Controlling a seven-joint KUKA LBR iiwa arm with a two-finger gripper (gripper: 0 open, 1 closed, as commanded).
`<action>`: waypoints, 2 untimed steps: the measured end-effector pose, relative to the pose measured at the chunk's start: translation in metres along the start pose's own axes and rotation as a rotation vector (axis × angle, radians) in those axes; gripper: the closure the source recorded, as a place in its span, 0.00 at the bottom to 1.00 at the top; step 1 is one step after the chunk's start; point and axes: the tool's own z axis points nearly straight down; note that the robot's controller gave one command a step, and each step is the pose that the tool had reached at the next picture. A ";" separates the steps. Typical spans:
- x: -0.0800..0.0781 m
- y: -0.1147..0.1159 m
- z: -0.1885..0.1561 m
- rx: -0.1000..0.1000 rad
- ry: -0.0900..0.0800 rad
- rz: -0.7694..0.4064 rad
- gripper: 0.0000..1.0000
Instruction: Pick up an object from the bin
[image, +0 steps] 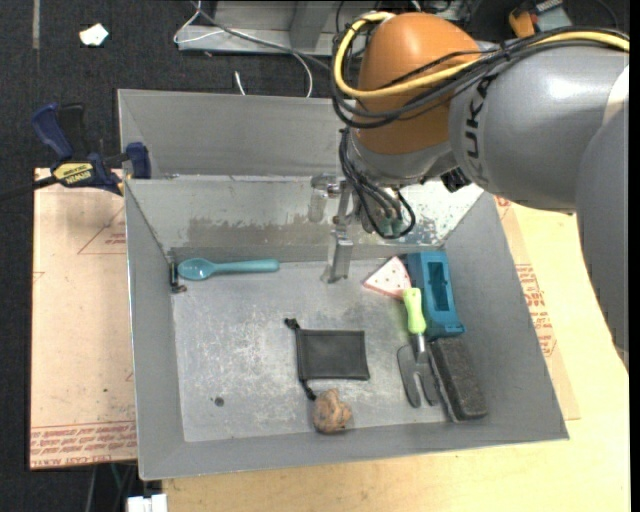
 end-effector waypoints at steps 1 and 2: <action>-0.001 0.000 -0.005 -0.001 -0.008 0.001 0.00; 0.047 -0.008 0.062 -0.002 -0.010 0.012 0.00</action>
Offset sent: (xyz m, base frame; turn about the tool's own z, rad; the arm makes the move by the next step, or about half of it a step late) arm -0.0717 -0.0135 -0.0948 0.0215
